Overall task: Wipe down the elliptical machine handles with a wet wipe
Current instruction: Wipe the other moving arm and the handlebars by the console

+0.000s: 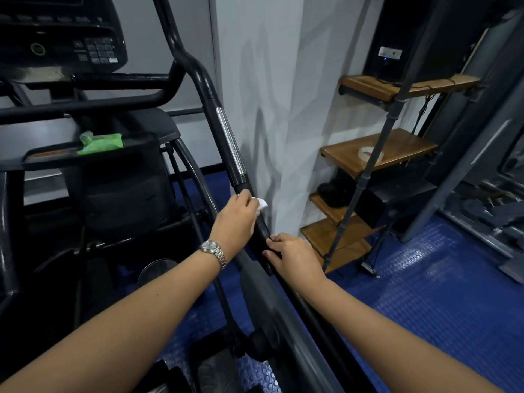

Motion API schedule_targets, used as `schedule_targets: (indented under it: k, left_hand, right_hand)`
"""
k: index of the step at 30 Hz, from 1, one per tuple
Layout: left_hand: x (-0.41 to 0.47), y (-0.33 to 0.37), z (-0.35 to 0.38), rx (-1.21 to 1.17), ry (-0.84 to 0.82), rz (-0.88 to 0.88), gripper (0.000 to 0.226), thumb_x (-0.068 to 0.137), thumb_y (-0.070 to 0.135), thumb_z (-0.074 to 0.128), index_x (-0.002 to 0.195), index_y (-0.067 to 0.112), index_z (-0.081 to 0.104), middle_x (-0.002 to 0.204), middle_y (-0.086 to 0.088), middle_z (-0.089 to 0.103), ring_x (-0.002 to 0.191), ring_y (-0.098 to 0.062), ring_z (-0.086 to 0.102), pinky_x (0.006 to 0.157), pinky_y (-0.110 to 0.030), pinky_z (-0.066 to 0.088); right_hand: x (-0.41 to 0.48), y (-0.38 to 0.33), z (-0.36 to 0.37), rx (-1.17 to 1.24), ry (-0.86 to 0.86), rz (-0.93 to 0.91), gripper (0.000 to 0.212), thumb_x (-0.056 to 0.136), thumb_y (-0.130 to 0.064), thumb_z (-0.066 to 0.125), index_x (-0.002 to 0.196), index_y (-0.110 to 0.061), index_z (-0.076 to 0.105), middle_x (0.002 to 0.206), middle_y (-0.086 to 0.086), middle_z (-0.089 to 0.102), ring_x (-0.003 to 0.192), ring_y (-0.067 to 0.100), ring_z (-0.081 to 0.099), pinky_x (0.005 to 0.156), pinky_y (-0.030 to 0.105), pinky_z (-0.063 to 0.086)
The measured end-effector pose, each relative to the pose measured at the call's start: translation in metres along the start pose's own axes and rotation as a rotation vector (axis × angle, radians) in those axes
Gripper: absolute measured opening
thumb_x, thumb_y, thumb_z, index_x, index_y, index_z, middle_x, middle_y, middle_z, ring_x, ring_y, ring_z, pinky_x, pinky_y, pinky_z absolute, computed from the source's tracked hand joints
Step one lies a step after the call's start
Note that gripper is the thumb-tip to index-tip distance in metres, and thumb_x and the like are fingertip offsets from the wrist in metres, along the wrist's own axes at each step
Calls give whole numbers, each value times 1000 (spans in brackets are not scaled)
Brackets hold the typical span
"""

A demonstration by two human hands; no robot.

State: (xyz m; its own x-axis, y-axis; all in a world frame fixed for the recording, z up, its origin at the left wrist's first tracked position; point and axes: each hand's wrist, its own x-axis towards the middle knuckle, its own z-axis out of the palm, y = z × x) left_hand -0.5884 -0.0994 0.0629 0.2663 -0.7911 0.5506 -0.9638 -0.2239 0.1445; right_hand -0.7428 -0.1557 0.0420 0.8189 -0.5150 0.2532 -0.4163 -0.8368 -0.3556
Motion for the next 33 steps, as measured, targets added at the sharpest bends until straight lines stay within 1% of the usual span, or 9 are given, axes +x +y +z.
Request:
schedule_targets:
  k: [5, 8, 11, 15, 21, 23, 26, 30, 33]
  left_hand:
    - [-5, 1, 2, -127, 25, -104, 12, 90, 16, 60, 91, 4, 60, 91, -8, 54, 74, -21, 55, 65, -31, 51]
    - [17, -6, -9, -231, 152, -313, 14, 91, 16, 59, 92, 3, 61, 94, -10, 55, 77, -20, 55, 68, -26, 44]
    - [13, 1, -7, -296, 198, -427, 15, 93, 19, 56, 92, 4, 59, 94, -6, 53, 75, -11, 48, 68, -21, 36]
    - [-13, 12, 7, -422, 124, -503, 14, 94, 21, 54, 83, 13, 52, 86, 1, 52, 74, -10, 48, 71, -26, 44]
    - [26, -22, -4, -548, 201, -641, 23, 92, 27, 56, 75, 12, 56, 79, -3, 63, 73, -17, 60, 70, -33, 52]
    - [25, -25, -5, -572, 139, -642, 22, 92, 27, 57, 74, 13, 56, 77, -3, 64, 73, -16, 61, 68, -29, 51]
    - [14, -23, -12, -654, 66, -618, 26, 93, 29, 56, 73, 12, 56, 70, 1, 66, 63, -6, 60, 58, -12, 43]
    - [36, -34, -32, -754, 248, -658, 25, 95, 26, 56, 75, 10, 57, 63, 9, 58, 56, 9, 55, 54, -3, 40]
    - [62, -47, -37, -774, 316, -629, 22, 92, 29, 60, 79, 11, 61, 77, 0, 64, 67, 2, 58, 60, -3, 42]
  right_hand:
    - [0, -1, -1, -4, 32, -24, 28, 90, -26, 59, 112, -11, 68, 111, 4, 66, 102, 20, 62, 86, 37, 51]
    - [-1, -1, 0, -5, 72, -38, 21, 87, -23, 64, 101, -9, 72, 98, 5, 68, 89, 22, 65, 73, 36, 54]
    - [0, -1, -1, -26, 93, -50, 15, 85, -20, 66, 94, -9, 72, 88, 3, 67, 78, 22, 65, 63, 33, 52]
    - [0, -3, -2, -40, 75, -69, 15, 87, -23, 63, 95, -12, 70, 89, 0, 65, 80, 17, 63, 65, 30, 50]
    - [4, -5, -6, -66, 38, -39, 16, 86, -26, 64, 88, -12, 71, 85, 0, 63, 78, 18, 62, 62, 25, 44]
    - [12, -8, -12, -58, -22, -9, 20, 87, -31, 62, 90, -13, 72, 88, 0, 62, 82, 17, 61, 68, 29, 49]
    - [38, -13, -23, 29, -41, 100, 22, 85, -35, 65, 86, -15, 72, 85, -1, 66, 79, 14, 63, 73, 32, 53]
    - [70, -22, -29, 186, 98, 203, 31, 79, -35, 73, 99, -11, 69, 89, 5, 70, 80, 18, 65, 75, 38, 55]
    - [82, -32, -24, 160, 56, 211, 25, 79, -33, 72, 96, -16, 69, 88, 3, 69, 81, 18, 64, 74, 38, 55]
